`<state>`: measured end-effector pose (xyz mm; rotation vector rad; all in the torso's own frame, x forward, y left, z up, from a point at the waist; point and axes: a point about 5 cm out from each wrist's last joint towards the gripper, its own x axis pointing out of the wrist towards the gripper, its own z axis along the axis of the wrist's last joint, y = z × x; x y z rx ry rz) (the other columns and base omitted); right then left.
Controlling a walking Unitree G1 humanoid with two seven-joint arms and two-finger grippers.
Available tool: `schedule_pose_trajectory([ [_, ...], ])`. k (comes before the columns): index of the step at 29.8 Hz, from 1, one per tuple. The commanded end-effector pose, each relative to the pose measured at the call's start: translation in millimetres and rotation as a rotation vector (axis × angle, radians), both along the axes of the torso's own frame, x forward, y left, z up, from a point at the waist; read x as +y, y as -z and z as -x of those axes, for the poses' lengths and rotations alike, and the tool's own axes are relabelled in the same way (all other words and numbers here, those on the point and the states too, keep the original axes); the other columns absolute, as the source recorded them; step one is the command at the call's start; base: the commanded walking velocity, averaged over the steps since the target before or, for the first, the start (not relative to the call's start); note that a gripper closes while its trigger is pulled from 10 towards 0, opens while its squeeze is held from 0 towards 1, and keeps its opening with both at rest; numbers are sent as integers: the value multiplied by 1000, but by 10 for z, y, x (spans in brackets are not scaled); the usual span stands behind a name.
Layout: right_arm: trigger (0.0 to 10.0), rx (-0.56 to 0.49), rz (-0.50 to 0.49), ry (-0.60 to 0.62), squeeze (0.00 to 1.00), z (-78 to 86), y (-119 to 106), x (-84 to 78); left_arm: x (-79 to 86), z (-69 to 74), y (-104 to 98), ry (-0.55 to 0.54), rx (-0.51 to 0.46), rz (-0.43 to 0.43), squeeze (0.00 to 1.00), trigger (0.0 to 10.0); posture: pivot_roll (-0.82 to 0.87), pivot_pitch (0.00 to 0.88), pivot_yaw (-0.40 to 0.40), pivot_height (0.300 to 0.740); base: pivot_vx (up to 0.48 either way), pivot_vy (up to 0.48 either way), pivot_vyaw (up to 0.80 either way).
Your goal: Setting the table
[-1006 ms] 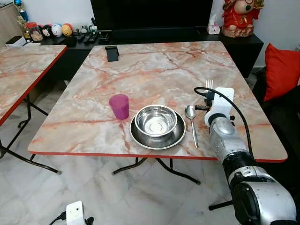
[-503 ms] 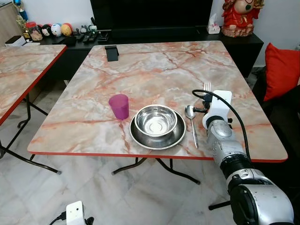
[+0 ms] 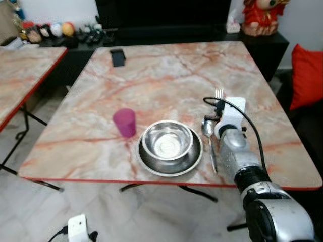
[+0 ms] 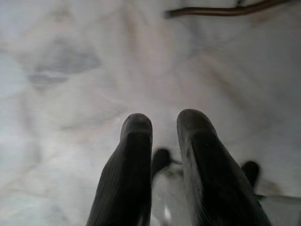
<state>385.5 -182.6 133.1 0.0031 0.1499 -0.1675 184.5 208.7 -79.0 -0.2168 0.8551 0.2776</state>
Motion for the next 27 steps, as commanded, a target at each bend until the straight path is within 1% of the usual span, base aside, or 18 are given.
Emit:
schedule_pose_trajectory([
  [1,10000,-25,-9,-25,0,-31,-70,113,111,88,22,-17,27,-20,0,10000,7,37,58,740,0,0,0],
  [7,10000,-51,-1,-17,0,-34,-125,111,112,87,21,-18,26,-21,0,10000,7,42,59,740,0,0,0],
  [10,10000,-44,9,-15,0,-31,-125,116,113,87,21,-17,26,-21,0,10000,5,44,61,740,0,0,0],
  [13,10000,47,83,9,0,10,-33,83,113,87,21,-17,26,-21,0,10000,6,45,61,740,0,0,0],
  [15,10000,83,107,10,0,43,10,67,116,86,20,-18,25,-21,0,10000,7,50,62,740,0,0,0],
  [19,10000,99,115,9,0,70,31,56,121,85,19,-17,25,-22,0,10000,6,51,64,740,0,0,0],
  [22,10000,160,129,-1,0,132,125,77,124,86,19,-12,28,-20,0,10000,2,51,66,740,0,0,0],
  [27,10000,215,121,7,0,195,213,89,123,84,18,-14,25,-18,0,10000,2,51,66,740,0,0,0],
])
